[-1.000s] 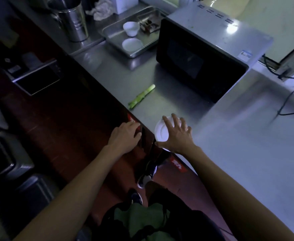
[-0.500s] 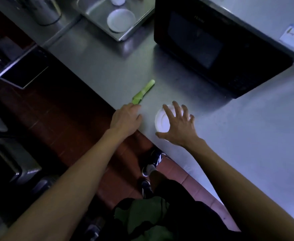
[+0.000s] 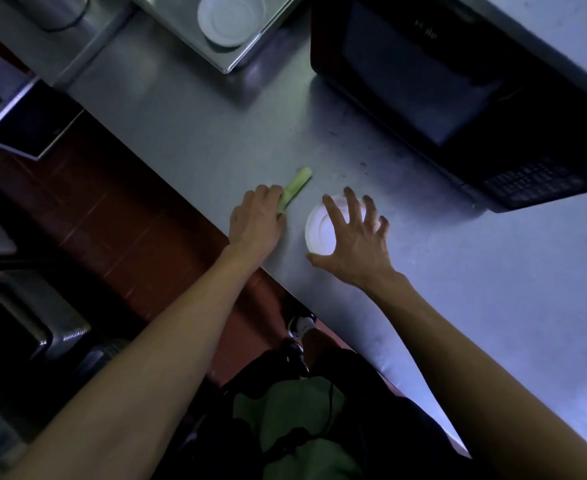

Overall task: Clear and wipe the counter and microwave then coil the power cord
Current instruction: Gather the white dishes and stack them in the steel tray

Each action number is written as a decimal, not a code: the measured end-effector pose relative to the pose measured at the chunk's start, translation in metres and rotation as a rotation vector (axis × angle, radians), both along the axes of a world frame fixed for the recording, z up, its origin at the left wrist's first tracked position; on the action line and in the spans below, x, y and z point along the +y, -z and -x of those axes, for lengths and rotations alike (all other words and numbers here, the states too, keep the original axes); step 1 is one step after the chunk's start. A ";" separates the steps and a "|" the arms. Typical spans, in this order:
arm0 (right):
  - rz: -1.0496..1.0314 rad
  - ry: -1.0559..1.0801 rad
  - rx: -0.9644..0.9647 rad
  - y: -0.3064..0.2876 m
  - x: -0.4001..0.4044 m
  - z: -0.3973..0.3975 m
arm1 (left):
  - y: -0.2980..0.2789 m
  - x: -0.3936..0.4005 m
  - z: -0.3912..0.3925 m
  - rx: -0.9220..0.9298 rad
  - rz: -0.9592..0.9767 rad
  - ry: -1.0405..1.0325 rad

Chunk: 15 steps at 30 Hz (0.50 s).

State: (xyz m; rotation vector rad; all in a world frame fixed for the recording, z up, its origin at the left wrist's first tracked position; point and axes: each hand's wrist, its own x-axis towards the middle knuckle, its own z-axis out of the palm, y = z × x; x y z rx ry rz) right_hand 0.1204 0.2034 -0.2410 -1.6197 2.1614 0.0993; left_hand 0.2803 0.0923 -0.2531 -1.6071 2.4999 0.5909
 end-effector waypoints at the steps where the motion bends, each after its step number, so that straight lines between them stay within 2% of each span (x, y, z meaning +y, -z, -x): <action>1: -0.002 0.002 0.000 0.001 -0.001 0.001 | 0.001 -0.001 0.001 -0.006 0.003 -0.004; 9: -0.037 0.040 -0.014 0.005 -0.004 0.004 | 0.001 -0.013 0.001 0.020 -0.063 -0.024; 15: -0.013 0.038 0.012 -0.003 -0.021 -0.005 | -0.007 -0.026 -0.027 0.077 -0.052 -0.020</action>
